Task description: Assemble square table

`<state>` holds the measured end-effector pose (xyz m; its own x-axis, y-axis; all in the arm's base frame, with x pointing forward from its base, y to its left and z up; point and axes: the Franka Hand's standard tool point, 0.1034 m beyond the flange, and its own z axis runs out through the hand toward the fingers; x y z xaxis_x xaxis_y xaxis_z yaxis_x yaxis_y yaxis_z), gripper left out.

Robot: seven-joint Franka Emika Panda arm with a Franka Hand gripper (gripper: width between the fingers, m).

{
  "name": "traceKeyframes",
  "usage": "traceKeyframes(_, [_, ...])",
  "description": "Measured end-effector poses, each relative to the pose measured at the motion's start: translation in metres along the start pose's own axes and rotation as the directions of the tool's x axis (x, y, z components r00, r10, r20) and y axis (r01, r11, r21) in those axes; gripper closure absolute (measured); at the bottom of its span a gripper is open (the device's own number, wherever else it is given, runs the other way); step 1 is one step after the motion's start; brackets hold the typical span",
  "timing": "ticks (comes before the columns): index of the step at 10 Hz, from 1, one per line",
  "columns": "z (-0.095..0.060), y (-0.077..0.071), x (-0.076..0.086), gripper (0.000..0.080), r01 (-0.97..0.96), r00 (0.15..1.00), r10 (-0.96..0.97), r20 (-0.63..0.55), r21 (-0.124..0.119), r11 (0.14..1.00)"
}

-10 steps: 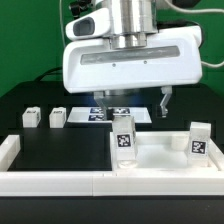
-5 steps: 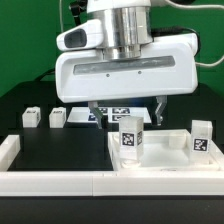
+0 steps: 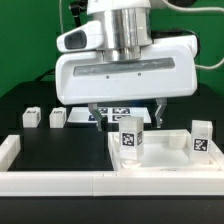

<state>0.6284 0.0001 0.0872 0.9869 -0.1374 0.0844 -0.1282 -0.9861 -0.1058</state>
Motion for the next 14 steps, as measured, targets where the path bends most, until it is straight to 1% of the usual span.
traceKeyframes(1, [0.0024, -0.0012, -0.0038, 0.0151, 0.002, 1.000, -0.002, 0.007, 0.000, 1.000])
traceKeyframes(4, [0.0029, -0.0011, -0.0042, 0.0151, -0.006, 1.000, 0.006, 0.008, -0.001, 1.000])
traceKeyframes(6, [0.0031, -0.0011, -0.0043, 0.0422, -0.019, 1.000, 0.019, 0.009, -0.001, 1.000])
traceKeyframes(7, [0.0029, 0.0007, -0.0039, 0.0509, -0.090, 0.996, 0.090, 0.007, -0.002, 0.996])
traceKeyframes(9, [0.0033, 0.0024, -0.0040, 0.0509, -0.223, 0.975, 0.223, 0.007, -0.005, 0.975])
traceKeyframes(11, [0.0039, 0.0042, -0.0041, 0.0509, -0.366, 0.931, 0.366, 0.006, -0.008, 0.931])
traceKeyframes(12, [0.0044, 0.0053, -0.0035, 0.0509, -0.531, 0.847, 0.531, 0.004, -0.007, 0.847])
traceKeyframes(13, [0.0047, 0.0057, -0.0038, 0.0509, -0.692, 0.721, 0.692, 0.008, -0.001, 0.721])
traceKeyframes(14, [0.0046, 0.0028, -0.0048, 0.0509, -0.818, 0.575, 0.818, 0.017, -0.001, 0.575])
